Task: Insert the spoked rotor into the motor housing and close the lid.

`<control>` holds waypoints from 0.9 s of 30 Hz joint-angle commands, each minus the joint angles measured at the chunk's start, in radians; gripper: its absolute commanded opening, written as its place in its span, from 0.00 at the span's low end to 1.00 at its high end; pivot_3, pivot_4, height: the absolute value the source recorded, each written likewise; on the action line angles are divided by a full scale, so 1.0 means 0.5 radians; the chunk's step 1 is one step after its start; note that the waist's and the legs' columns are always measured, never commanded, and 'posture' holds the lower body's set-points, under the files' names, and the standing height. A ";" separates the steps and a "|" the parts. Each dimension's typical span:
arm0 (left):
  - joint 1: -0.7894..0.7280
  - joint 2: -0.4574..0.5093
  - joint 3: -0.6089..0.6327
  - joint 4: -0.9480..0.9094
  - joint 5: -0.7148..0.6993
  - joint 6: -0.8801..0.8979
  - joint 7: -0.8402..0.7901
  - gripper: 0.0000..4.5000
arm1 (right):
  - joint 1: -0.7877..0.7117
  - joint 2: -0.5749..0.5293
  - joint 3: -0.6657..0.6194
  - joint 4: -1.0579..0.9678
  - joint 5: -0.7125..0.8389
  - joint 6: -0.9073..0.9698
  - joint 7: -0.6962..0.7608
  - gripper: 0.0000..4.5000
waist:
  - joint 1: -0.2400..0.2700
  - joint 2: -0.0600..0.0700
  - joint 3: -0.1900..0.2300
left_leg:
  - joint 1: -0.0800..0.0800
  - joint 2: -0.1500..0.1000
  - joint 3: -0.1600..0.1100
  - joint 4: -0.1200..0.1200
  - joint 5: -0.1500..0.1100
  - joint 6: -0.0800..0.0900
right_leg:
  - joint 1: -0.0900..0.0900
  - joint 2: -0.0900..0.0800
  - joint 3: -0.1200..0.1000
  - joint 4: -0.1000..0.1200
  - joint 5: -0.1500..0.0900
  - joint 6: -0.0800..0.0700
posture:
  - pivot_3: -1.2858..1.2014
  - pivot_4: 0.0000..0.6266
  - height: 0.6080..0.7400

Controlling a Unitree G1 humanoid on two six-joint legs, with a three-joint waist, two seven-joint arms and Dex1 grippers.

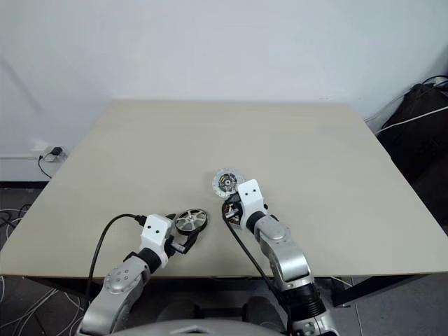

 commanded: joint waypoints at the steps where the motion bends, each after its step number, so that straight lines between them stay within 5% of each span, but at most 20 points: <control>1: -0.031 -0.017 -0.011 -0.055 -0.001 -0.014 0.005 1.00 | -0.091 0.036 0.051 0.066 -0.057 0.056 -0.052 0.01 | -0.002 0.000 0.000 | 0.000 0.000 0.000 0.000 0.000 0.000 | -0.001 0.000 0.000 0.000 0.000 0.000 | 0.52 0.00 1.00; 27: -0.026 -0.026 0.002 -0.050 -0.001 -0.029 0.021 1.00 | -0.054 -0.030 -0.052 0.122 -0.092 0.195 -0.148 0.01 | -0.005 -0.001 -0.001 | -0.017 -0.002 -0.003 0.004 0.001 0.001 | -0.006 0.002 0.000 0.000 0.003 0.004 | 0.52 0.00 1.00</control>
